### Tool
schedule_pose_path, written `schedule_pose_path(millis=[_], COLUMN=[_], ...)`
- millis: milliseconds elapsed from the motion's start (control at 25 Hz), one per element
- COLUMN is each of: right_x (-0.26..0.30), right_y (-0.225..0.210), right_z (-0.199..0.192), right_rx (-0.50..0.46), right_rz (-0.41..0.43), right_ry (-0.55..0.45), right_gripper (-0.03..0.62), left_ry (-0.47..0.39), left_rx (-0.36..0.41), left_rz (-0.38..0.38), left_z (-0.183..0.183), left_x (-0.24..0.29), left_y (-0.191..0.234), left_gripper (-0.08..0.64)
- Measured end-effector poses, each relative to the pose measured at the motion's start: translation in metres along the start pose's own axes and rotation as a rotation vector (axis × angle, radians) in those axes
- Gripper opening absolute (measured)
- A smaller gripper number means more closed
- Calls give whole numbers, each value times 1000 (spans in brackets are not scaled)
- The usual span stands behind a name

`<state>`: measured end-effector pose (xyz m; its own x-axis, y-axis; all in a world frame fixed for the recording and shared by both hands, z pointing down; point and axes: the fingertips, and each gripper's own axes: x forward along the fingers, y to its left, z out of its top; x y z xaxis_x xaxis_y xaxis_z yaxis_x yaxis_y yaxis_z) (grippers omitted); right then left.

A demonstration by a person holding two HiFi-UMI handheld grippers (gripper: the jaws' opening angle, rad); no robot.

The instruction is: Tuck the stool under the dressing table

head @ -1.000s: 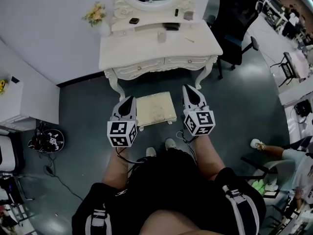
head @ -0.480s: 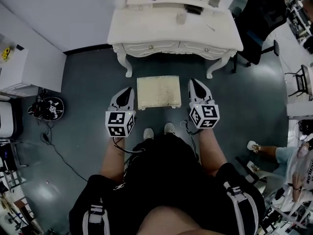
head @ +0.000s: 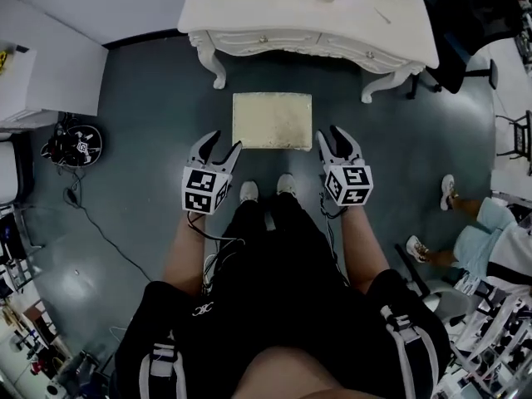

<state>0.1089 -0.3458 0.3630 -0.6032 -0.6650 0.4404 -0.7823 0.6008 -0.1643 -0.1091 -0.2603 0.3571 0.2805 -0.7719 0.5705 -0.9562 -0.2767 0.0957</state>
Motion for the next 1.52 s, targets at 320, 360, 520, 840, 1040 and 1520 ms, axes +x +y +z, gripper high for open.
schedule_pose_path(millis=[320,360,520,840,1040,1520], right_x=[47,54,82,126,154,201], right_y=[-25,-28,-39,-65,-80,-81], right_z=[-111,-123,-170,-280,-342,-477], right_rx=[5,2,-16,-145,-197,-346], right_rz=[26,30,53,148,176,142], right_ry=[199,216,275,413,414,195], right_gripper=[173,173,177,215,224,247], left_ry=[184,198,240,264,273,86], left_rx=[2,-4,-13,41,87,142], left_rz=[-25,-28,-38,-12,-21,-42], left_z=[-112,-124,-172,-258,-322,-469], left_x=[65,73,105,174,215,287], left_y=[7,8,16,38,51,88], left_gripper=[236,238,242,252,253,256])
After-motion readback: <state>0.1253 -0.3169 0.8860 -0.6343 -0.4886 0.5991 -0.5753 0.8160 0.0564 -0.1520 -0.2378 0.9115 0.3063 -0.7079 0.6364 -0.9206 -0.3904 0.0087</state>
